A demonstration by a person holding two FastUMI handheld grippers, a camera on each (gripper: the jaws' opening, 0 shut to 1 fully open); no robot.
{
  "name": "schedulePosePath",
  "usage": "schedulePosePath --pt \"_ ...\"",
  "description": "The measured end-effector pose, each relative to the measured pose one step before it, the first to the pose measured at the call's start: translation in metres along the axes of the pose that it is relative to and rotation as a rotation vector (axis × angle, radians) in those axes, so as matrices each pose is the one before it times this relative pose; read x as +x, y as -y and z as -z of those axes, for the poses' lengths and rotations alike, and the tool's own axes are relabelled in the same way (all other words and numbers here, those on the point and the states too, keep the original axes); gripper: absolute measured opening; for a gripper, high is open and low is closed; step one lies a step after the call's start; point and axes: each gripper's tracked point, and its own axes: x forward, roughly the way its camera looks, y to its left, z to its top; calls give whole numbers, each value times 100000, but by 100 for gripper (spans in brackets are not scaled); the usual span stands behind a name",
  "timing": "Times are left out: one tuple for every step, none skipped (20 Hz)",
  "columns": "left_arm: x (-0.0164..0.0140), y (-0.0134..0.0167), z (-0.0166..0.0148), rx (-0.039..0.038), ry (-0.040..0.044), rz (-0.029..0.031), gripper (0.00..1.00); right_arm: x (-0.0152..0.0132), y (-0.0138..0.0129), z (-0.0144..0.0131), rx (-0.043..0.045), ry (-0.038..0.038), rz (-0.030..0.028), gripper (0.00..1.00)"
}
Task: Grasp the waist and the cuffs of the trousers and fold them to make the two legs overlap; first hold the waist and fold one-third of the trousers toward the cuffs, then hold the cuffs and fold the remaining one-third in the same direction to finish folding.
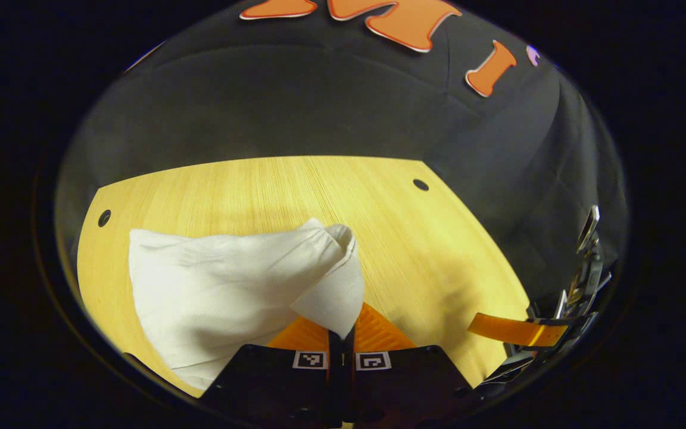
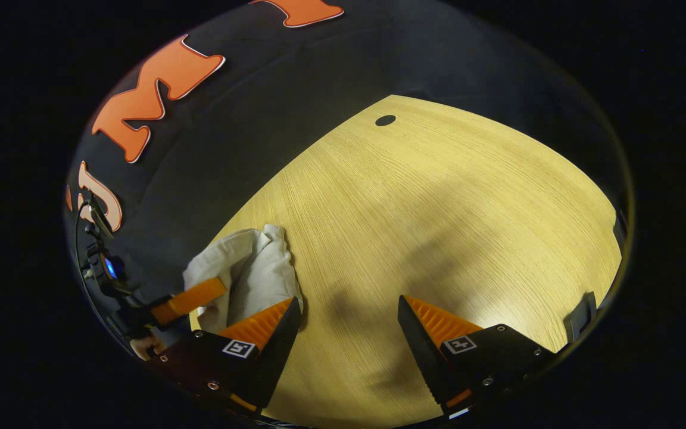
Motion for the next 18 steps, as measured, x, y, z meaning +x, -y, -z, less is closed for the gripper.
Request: schedulePosePath --pt "797 540 844 2221 -1351 -1019 1 -78 181 81 -117 8 570 98" --pt "796 346 730 2406 -1274 -935 3 -136 179 -6 -77 20 567 99" --pt "436 157 814 2678 -868 -928 3 -133 8 32 -67 29 244 99" --pt "650 282 697 2616 -576 -148 5 -57 -43 -57 -12 72 389 99" --pt "263 509 476 1570 -283 872 5 -58 9 11 -15 22 314 98" --pt "147 232 262 826 -309 -32 14 -143 106 -86 -58 9 372 98" --pt "288 86 173 652 -100 -756 27 -44 -11 -18 -65 8 241 99" --pt "-50 184 285 264 -439 843 38 5 2 16 -111 -25 229 99" --pt "-244 643 -130 -847 472 2779 41 14 -31 -48 -237 -34 197 98" --pt "-180 540 -128 -512 699 1823 61 1 69 56 -319 -84 150 98" --pt "-189 358 -185 786 999 626 80 -98 -17 128 -302 -427 77 98" --pt "-322 -17 -362 2004 953 -858 100 -130 -114 161 -592 -443 -140 99" --pt "-524 -319 -463 2318 1528 -2237 100 27 -164 -71 -1067 48 -23 99" --pt "-587 -441 -440 2056 1889 -2223 100 -60 -245 -98 -1609 244 224 98" --pt "-795 -565 -548 926 2516 -1891 100 -56 -267 -117 -2010 381 108 99" --pt "-810 -915 -457 140 3021 -2455 100 -72 -383 -280 -1898 424 44 98" --pt "-736 -940 -257 204 2850 -2930 100 -144 -476 -227 -1801 463 -428 98" --pt "-757 -1216 -230 393 3365 -3526 100 -90 -597 -251 -1742 503 -723 98"
